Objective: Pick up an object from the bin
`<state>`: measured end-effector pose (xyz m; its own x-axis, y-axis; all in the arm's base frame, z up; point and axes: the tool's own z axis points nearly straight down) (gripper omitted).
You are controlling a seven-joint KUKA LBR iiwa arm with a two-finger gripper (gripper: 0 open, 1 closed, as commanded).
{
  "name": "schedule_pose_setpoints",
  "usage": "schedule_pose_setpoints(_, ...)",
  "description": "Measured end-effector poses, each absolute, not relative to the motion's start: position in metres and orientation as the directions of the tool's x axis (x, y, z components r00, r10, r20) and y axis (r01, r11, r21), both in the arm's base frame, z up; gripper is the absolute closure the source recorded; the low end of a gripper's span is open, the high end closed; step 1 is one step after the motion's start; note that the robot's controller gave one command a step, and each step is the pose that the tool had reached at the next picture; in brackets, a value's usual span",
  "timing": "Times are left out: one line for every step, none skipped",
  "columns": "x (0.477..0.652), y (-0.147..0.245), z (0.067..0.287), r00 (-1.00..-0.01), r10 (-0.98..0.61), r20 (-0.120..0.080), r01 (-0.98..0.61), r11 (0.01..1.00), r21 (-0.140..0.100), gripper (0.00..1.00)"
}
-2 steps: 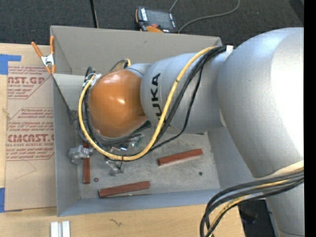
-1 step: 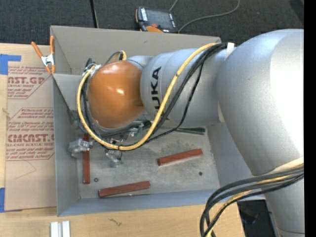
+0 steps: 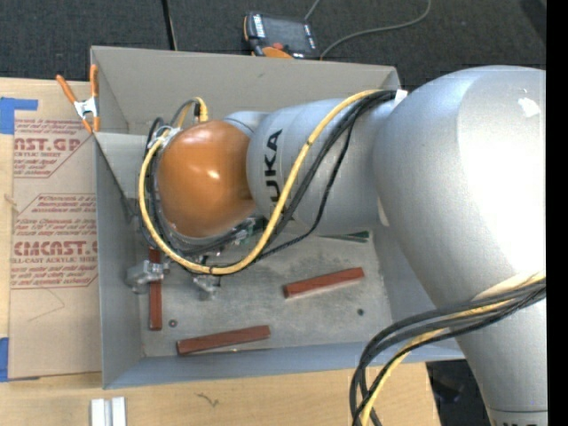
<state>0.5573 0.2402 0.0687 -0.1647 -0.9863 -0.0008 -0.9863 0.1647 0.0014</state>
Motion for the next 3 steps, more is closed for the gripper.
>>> schedule_pose_setpoints(0.5572, 0.2409, 0.0688, -0.167, -0.986, -0.002, -0.986, 0.167, 0.001, 0.0)
schedule_pose_setpoints(0.5571, 0.2418, 0.0688, -0.167, -0.986, -0.005, -0.986, 0.167, 0.001, 1.0)
schedule_pose_setpoints(0.5568, 0.2433, 0.073, -0.17, -0.986, -0.005, -0.986, 0.17, 0.001, 1.0)
